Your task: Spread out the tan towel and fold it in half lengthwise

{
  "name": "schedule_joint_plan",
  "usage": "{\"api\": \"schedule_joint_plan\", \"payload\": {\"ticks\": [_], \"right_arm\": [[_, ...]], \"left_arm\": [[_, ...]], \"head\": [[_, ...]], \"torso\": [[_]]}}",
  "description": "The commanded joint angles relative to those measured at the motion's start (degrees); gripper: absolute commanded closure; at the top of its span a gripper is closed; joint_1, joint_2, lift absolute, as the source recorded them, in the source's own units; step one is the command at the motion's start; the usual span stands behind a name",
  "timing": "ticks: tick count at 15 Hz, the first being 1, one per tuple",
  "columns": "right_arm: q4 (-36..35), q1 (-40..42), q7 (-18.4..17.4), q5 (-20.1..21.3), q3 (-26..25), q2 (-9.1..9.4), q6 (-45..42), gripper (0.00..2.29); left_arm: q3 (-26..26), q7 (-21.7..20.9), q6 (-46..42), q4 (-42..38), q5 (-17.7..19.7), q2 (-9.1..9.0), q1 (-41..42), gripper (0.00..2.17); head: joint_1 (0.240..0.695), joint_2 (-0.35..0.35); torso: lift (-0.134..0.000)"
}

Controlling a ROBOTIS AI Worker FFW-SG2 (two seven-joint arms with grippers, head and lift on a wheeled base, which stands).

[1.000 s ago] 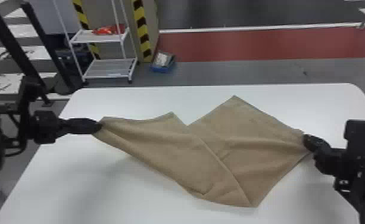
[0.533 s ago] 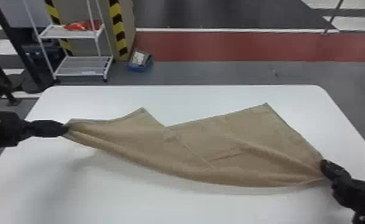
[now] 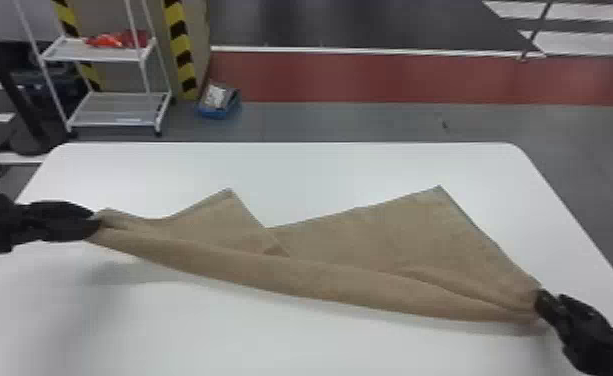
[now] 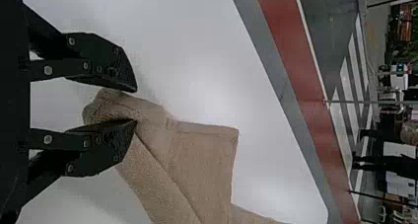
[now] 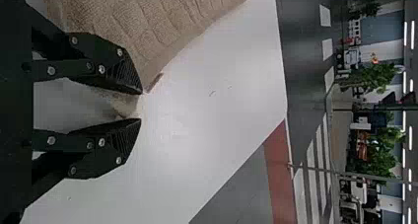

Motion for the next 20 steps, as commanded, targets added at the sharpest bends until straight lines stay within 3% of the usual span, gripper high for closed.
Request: {"api": "schedule_joint_plan", "payload": {"ticks": [1,5,6,8,10,13,16,18,20], "right_arm": [[-1.89,0.44,0.0,-0.02,-0.91,0.62,0.81,0.07],[-5.67,1.32,0.0,0.33,-2.58,0.53,1.16,0.06],[-6.38,1.41,1.32,2.35,-2.76,0.01,1.16,0.06],[-7.43,1.15,6.59,10.7,-2.58,-0.17,0.64,0.06],[-8.31,1.23,9.41,17.29,-2.41,-0.79,-0.42,0.06],[-7.87,0.79,9.58,24.06,-1.44,-2.98,-0.42,0.07],[-7.26,0.71,11.87,29.16,-0.12,-5.88,-1.65,0.08],[-7.34,0.97,11.87,31.8,1.55,-6.5,-1.65,0.08],[-7.26,0.09,9.49,30.39,2.25,-6.41,-0.77,0.08]], "left_arm": [[0.42,0.49,0.01,-0.11,0.29,-0.17,0.3,0.06],[2.09,1.9,0.01,-0.63,1.43,-0.17,0.56,0.05],[2.36,2.25,0.01,-0.63,1.61,-0.26,0.56,0.05],[2.71,3.65,0.01,-0.9,3.1,-0.35,1.18,0.06],[2.71,5.59,-0.16,-0.9,3.98,-0.52,1.62,0.06],[2.01,6.38,-0.16,-0.9,4.07,-1.4,1.71,0.06],[1.83,6.38,-0.16,-1.16,3.63,-1.84,1.71,0.06],[1.83,6.38,-0.16,-1.34,3.45,-1.93,1.71,0.06],[1.83,6.47,-0.16,-1.34,3.45,-2.02,1.79,0.06]], "head": [[0.695,-0.045],[0.695,-0.048],[0.695,-0.048],[0.695,-0.05],[0.695,-0.048],[0.695,-0.065],[0.695,-0.093],[0.695,-0.099],[0.695,-0.099]], "torso": [[-0.123],[-0.123],[-0.123],[-0.123],[-0.123],[-0.123],[-0.123],[-0.123],[-0.123]]}}
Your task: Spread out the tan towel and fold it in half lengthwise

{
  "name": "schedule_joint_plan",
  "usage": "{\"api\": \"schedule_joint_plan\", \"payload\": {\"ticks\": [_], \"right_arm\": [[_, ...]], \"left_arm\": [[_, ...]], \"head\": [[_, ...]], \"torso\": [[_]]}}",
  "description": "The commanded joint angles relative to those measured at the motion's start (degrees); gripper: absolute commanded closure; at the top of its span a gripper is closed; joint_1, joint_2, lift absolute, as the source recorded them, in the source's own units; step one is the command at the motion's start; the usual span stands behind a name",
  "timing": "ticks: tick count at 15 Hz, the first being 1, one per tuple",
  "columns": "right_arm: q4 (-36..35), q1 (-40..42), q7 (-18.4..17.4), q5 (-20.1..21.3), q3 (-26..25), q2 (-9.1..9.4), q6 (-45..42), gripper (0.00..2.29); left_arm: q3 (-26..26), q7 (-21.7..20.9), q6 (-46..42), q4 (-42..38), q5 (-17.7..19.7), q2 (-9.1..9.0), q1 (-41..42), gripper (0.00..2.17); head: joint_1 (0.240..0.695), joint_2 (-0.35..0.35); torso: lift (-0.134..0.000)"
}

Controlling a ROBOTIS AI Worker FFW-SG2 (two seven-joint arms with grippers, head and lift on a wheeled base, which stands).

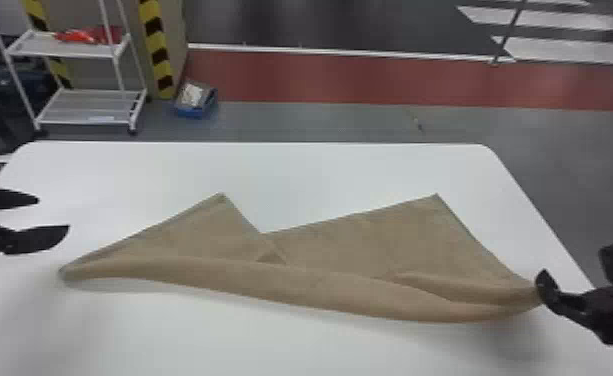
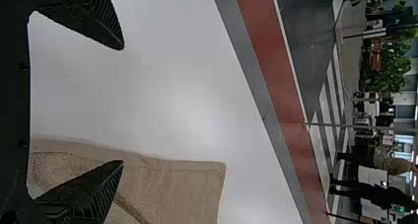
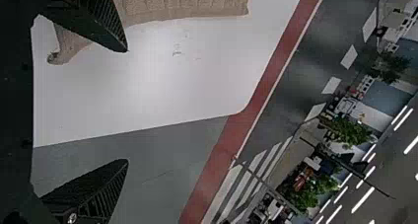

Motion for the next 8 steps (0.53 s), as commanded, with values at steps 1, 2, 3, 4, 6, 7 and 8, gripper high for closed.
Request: {"api": "schedule_joint_plan", "payload": {"ticks": [1,2,3,4,6,7,8], "right_arm": [[0.73,-3.82,-3.09,-5.62,0.21,0.34,6.76,0.09],[1.35,-6.54,-4.5,-10.02,-1.38,1.04,13.61,0.09],[2.14,-7.15,-4.85,-10.55,-1.29,1.13,12.73,0.1],[2.4,-8.03,-5.64,-10.81,-1.11,1.13,10.09,0.1],[4.07,-11.02,-6.08,-15.03,-1.29,1.21,5.88,0.1],[4.42,-12.16,-5.29,-20.13,-2.52,1.83,2.18,0.1],[4.6,-13.48,-5.46,-24.35,-3.75,3.24,-0.8,0.1]], "left_arm": [[-0.02,0.14,-0.02,-0.01,-0.03,-0.25,0.16,0.06],[-0.02,0.14,-0.02,-0.1,-0.12,-0.33,0.25,0.06],[-0.02,0.14,0.16,-0.1,-0.21,-0.42,0.25,0.06],[-0.02,0.32,-0.02,-0.1,-0.21,-0.33,0.25,0.06],[-0.02,0.75,-0.02,-0.1,-0.39,-0.42,0.34,0.06],[-0.02,0.75,-0.02,-0.1,-0.3,-0.42,0.34,0.06],[-0.02,0.75,-0.02,-0.1,-0.3,-0.42,0.34,0.06]], "head": [[0.695,-0.1],[0.695,-0.1],[0.695,-0.105],[0.695,-0.114],[0.695,-0.117],[0.695,-0.112],[0.695,-0.103]], "torso": [[-0.123],[-0.123],[-0.123],[-0.123],[-0.123],[-0.123],[-0.123]]}}
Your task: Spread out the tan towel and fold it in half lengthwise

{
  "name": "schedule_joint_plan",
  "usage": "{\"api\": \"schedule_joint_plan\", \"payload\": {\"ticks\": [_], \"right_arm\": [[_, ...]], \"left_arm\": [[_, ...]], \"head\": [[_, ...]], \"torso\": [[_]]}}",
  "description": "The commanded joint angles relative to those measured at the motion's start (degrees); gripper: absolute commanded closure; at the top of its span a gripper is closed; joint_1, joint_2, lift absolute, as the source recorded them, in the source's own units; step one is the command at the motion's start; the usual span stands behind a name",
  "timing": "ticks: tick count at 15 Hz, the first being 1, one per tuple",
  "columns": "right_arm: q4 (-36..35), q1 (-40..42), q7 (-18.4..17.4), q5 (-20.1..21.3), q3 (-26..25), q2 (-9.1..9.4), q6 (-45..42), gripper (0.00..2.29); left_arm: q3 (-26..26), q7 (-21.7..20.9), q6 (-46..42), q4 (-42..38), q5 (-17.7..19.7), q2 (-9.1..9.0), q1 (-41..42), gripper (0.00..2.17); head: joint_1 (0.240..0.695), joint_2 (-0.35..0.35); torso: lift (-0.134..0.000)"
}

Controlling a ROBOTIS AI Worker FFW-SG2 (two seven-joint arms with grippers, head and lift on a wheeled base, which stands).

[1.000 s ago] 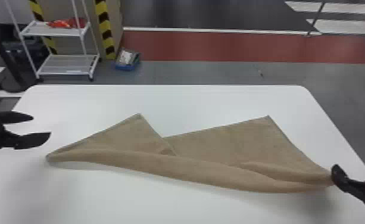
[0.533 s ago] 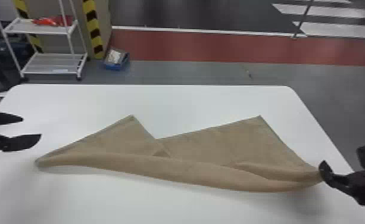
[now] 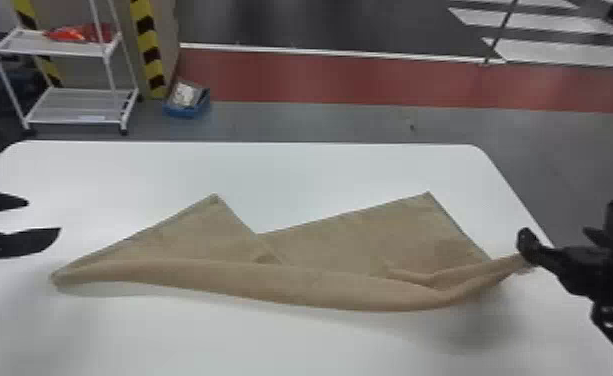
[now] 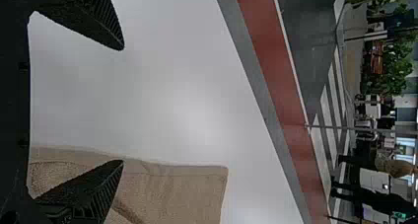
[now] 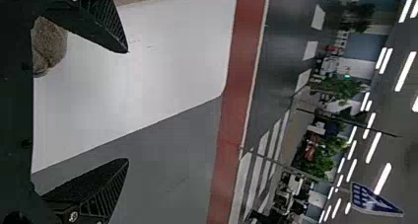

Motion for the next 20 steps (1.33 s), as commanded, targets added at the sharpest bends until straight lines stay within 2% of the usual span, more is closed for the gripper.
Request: {"api": "schedule_joint_plan", "payload": {"ticks": [1,3,4,6,7,8,9,10,12,13,16,20], "right_arm": [[0.58,-3.43,-0.66,-7.78,-1.8,2.31,-4.83,0.1],[0.94,-4.66,-0.39,-9.89,-1.71,3.36,-8.0,0.1],[1.02,-5.36,0.13,-9.54,-1.8,3.54,-7.29,0.1],[1.02,-4.48,5.85,0.92,-1.36,3.1,-7.47,0.1],[1.2,-3.69,9.36,4.34,-1.01,2.13,-7.82,0.1],[1.11,-2.28,10.77,9.18,-0.48,0.64,-8.35,0.1],[1.11,0.0,12.44,16.3,0.92,-1.39,-9.4,0.1],[0.94,1.67,15.07,18.67,0.92,-2.88,-10.81,0.11],[0.41,5.27,19.21,19.55,-0.75,-6.22,-12.74,0.12],[-0.3,8.0,21.93,19.64,-2.42,-9.47,-13.27,0.12],[-1.17,15.29,28.43,20.6,-4.97,-17.47,-15.56,0.15],[-0.91,19.42,30.63,21.75,-4.26,-24.68,-16.61,0.19]], "left_arm": [[0.0,-0.02,0.0,-0.09,0.04,-0.01,0.18,0.06],[0.62,-0.02,0.0,-0.7,0.21,0.17,0.62,0.06],[0.7,-0.02,0.0,-0.7,0.12,0.25,0.62,0.06],[1.23,-0.02,0.0,-0.88,0.3,0.34,1.23,0.06],[1.32,0.07,0.0,-0.88,0.39,0.34,1.32,0.06],[1.32,0.33,-0.18,-0.88,0.39,0.34,1.32,0.07],[1.23,0.68,-0.18,-0.88,0.47,0.34,1.41,0.06],[1.23,0.77,0.0,-0.88,0.56,0.25,1.41,0.06],[1.14,0.86,0.0,-0.97,0.56,0.08,1.32,0.06],[1.06,0.86,0.0,-1.58,0.39,-0.18,1.32,0.06],[1.23,0.86,0.17,-1.85,-0.58,-0.98,1.41,0.08],[2.29,0.42,2.98,-4.04,-1.2,-2.65,2.46,0.08]], "head": [[0.695,-0.094],[0.695,-0.076],[0.695,-0.07],[0.695,-0.058],[0.695,-0.05],[0.695,-0.046],[0.695,-0.043],[0.695,-0.045],[0.695,-0.052],[0.695,-0.055],[0.695,-0.094],[0.695,-0.137]], "torso": [[-0.123],[-0.123],[-0.123],[-0.123],[-0.123],[-0.123],[-0.123],[-0.123],[-0.123],[-0.123],[-0.123],[-0.123]]}}
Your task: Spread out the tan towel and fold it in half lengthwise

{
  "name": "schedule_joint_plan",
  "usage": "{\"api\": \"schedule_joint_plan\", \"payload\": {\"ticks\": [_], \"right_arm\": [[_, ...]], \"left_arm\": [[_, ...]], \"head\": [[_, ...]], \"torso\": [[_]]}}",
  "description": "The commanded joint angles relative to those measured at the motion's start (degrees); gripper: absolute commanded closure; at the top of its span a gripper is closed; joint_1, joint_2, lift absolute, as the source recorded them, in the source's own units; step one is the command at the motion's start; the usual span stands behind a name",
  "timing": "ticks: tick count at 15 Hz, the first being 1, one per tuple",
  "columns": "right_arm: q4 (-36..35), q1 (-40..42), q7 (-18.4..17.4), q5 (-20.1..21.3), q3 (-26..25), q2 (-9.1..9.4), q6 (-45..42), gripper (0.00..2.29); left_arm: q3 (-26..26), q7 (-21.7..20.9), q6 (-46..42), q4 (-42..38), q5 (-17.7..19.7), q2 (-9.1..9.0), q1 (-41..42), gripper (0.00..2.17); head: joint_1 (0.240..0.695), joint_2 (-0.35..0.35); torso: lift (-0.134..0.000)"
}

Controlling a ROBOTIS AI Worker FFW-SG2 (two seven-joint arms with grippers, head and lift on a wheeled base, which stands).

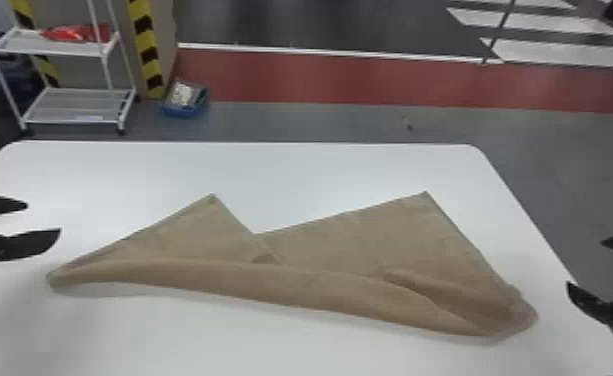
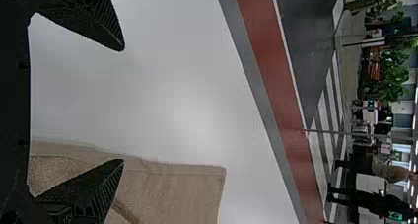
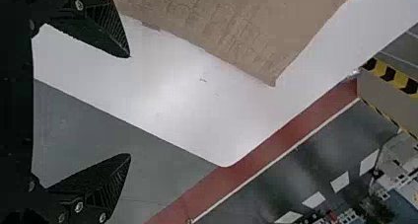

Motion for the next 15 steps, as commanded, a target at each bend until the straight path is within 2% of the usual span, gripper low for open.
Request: {"api": "schedule_joint_plan", "payload": {"ticks": [1,3,5,8,15], "right_arm": [[0.83,1.32,0.67,1.11,1.21,-4.1,-0.69,0.19],[1.63,1.41,1.37,3.04,3.67,-6.47,-0.69,0.21],[2.42,1.41,1.9,6.73,7.01,-8.32,-0.33,0.22],[3.3,1.5,2.6,10.25,10.44,-9.11,-0.33,0.22],[4.7,1.23,3.92,14.03,14.31,-10.08,-0.16,0.28]], "left_arm": [[1.43,0.0,1.69,-2.94,-1.33,-1.63,1.74,0.08],[2.22,0.0,4.5,-5.49,-2.13,-2.33,2.97,0.08],[3.01,-0.08,6.44,-7.77,-2.92,-3.38,4.29,0.08],[4.33,-0.26,8.02,-10.5,-3.44,-4.09,5.87,0.08],[4.59,-0.35,10.13,-12.43,-3.53,-4.17,6.04,0.08]], "head": [[0.695,-0.143],[0.695,-0.148],[0.695,-0.149],[0.695,-0.142],[0.695,-0.127]], "torso": [[-0.123],[-0.123],[-0.123],[-0.123],[-0.123]]}}
